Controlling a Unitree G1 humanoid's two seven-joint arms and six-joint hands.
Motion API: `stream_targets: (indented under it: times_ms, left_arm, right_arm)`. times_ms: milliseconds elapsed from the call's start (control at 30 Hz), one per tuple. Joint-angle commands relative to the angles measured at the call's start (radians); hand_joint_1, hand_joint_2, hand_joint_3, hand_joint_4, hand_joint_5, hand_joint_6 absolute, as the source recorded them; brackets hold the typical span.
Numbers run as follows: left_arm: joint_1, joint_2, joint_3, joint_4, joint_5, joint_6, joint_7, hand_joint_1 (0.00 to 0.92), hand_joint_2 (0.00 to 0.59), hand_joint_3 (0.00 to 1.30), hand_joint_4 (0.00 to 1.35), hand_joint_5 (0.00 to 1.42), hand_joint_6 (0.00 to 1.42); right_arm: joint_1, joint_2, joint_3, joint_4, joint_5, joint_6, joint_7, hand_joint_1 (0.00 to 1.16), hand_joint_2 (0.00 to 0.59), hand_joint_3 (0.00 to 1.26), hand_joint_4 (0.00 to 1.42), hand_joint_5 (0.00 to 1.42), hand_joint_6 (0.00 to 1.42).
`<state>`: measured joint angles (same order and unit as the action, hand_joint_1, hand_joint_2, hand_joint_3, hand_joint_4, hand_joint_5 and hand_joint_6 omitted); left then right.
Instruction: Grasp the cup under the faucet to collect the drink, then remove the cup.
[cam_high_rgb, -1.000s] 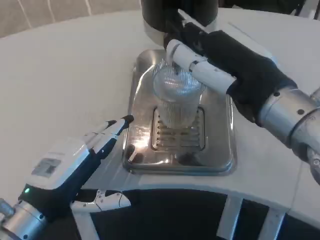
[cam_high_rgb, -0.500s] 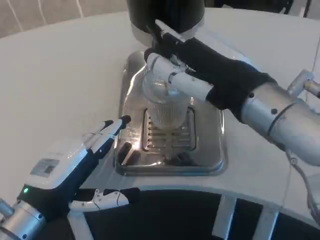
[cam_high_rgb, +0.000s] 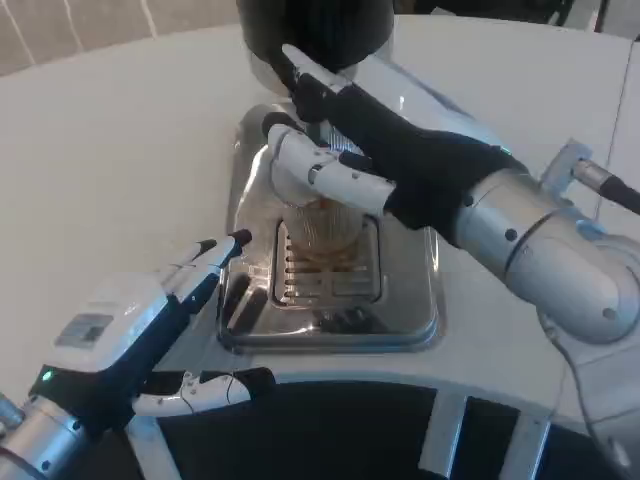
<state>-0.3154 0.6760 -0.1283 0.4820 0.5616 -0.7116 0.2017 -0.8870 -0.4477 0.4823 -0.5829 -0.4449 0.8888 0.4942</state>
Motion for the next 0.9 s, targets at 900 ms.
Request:
stream_targets:
  times_ms: [900]
  left_arm:
    - [-0.145,-0.213,0.052,0.1,-0.165,0.16,-0.052,0.153,0.04,0.0,0.0,0.11,0.22]
  right_arm:
    - [0.06,-0.01,0.019,-0.031,-0.034,-0.088,0.101,0.0,0.564,0.0,0.0,0.0,0.0]
